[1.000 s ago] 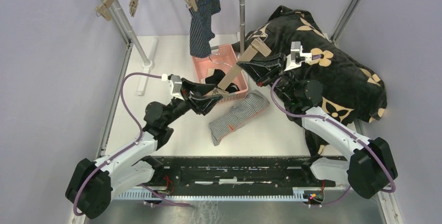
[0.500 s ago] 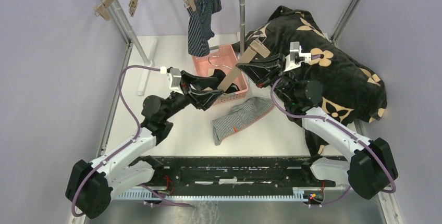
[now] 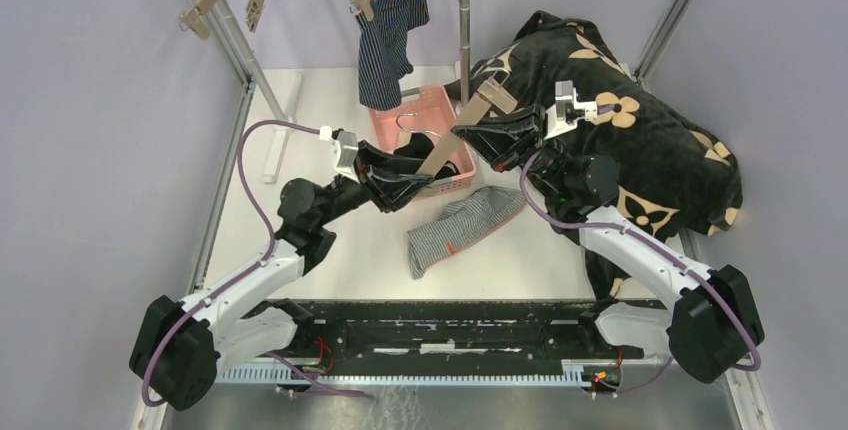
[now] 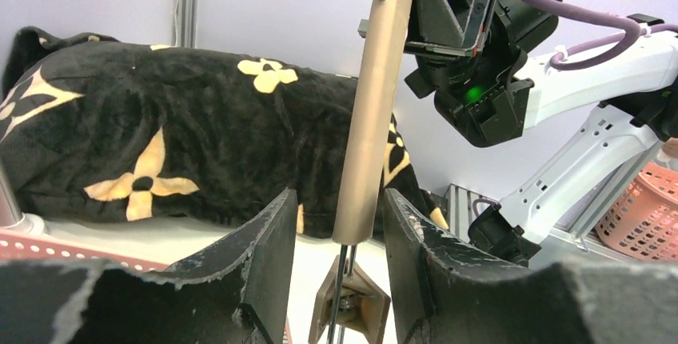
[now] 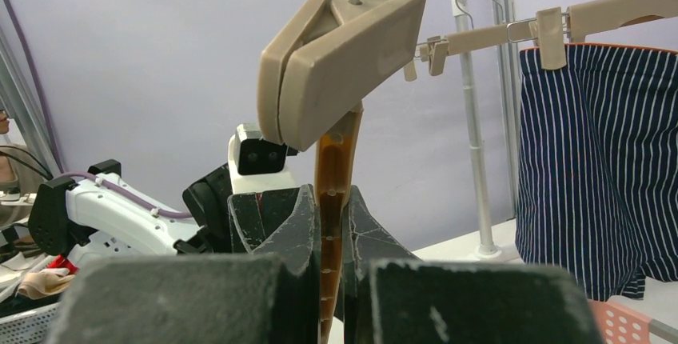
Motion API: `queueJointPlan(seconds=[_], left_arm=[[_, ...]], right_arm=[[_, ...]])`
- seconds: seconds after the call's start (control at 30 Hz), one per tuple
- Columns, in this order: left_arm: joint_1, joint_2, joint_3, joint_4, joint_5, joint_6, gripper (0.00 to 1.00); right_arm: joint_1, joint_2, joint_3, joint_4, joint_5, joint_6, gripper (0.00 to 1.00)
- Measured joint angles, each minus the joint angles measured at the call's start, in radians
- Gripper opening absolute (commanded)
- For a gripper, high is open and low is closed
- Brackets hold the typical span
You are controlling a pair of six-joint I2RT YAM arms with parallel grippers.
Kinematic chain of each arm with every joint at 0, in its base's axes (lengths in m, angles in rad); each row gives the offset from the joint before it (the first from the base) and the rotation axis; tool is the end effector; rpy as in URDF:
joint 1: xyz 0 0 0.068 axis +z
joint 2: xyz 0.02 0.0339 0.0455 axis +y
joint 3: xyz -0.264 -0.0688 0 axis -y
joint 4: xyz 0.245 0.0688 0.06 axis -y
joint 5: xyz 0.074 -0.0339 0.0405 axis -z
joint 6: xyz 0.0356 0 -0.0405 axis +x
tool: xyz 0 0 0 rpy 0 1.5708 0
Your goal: Remove the underwear clipped to the hanger
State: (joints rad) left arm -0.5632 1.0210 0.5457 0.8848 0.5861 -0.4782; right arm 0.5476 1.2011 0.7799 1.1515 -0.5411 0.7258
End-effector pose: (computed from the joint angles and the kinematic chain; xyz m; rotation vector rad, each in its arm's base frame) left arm 0.1776 -0.1354 0.3211 0.6073 1.1851 -1.2340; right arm 0.2044 0.1461 0.3840 -0.4741 0.9417 1.3916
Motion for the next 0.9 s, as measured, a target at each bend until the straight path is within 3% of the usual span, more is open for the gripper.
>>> queueJointPlan(seconds=[0.13,0.23,0.27,0.47,0.57,0.63,0.7,0.9], left_arm=[[0.0,0.0,0.012,0.008,0.019,-0.003,0.34],[0.0,0.0,0.016,0.014,0.038,-0.006,0.05],[0.0,0.0,0.016,0.015,0.047,-0.011,0.03],[0.0,-0.009,0.016,0.009,0.071,-0.011,0.03],[-0.002,-0.037,0.018,-0.031,0.069,-0.011,0.03],[-0.005,-0.071,0.028,-0.092,0.064,-0.01,0.03],[-0.007,-0.111,0.061,-0.187,0.032,-0.004,0.03],[-0.005,-0.187,0.391,-0.74,-0.256,0.086,0.03]], right_arm=[[0.004,0.0,0.0,-0.001,-0.006,0.003,0.01],[0.009,0.0,0.0,-0.001,-0.008,0.002,0.01],[0.009,0.0,0.0,-0.002,-0.008,0.002,0.01],[0.009,-0.008,0.0,-0.017,-0.014,0.003,0.03],[0.013,-0.027,0.0,-0.047,-0.011,-0.01,0.37],[0.019,-0.045,0.0,-0.08,0.0,-0.039,0.46],[0.019,-0.067,-0.006,-0.117,0.022,-0.079,0.54],[0.018,-0.152,-0.021,-0.281,0.097,-0.216,0.56]])
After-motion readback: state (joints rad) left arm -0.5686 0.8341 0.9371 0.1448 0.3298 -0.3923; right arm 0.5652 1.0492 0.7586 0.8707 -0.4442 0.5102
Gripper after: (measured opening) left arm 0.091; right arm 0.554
